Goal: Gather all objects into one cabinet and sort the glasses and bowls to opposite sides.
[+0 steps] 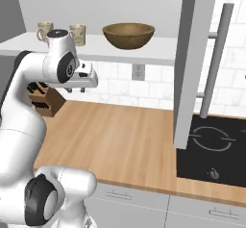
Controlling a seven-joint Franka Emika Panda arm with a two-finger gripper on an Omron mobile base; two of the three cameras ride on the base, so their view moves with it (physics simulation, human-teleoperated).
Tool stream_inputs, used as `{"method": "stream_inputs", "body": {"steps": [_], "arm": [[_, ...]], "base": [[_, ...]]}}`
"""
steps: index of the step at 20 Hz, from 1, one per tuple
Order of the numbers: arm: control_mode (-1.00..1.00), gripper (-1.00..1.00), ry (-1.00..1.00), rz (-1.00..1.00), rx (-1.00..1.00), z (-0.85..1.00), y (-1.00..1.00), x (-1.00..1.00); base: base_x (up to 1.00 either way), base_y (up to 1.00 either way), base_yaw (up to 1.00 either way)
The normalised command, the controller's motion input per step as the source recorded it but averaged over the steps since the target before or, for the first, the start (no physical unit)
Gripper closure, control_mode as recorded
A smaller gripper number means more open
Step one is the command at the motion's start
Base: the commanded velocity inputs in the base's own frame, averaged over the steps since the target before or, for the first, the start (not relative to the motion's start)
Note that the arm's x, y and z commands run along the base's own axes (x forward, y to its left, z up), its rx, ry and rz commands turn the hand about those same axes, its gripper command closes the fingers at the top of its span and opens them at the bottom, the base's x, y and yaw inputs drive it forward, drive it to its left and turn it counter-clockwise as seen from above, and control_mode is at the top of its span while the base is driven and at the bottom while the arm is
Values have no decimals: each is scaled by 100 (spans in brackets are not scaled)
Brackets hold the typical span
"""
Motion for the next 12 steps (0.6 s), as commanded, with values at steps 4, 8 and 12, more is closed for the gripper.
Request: {"method": "stream_inputs", "body": {"steps": [4, 8, 12], "arm": [[-100, -100, 0, 0, 0, 0, 0, -26], [-100, -100, -22, 0, 0, 0, 0, -93], [-100, -100, -18, 0, 0, 0, 0, -86]], "base": [[0, 0, 0], [0, 0, 0], [0, 0, 0]]}}
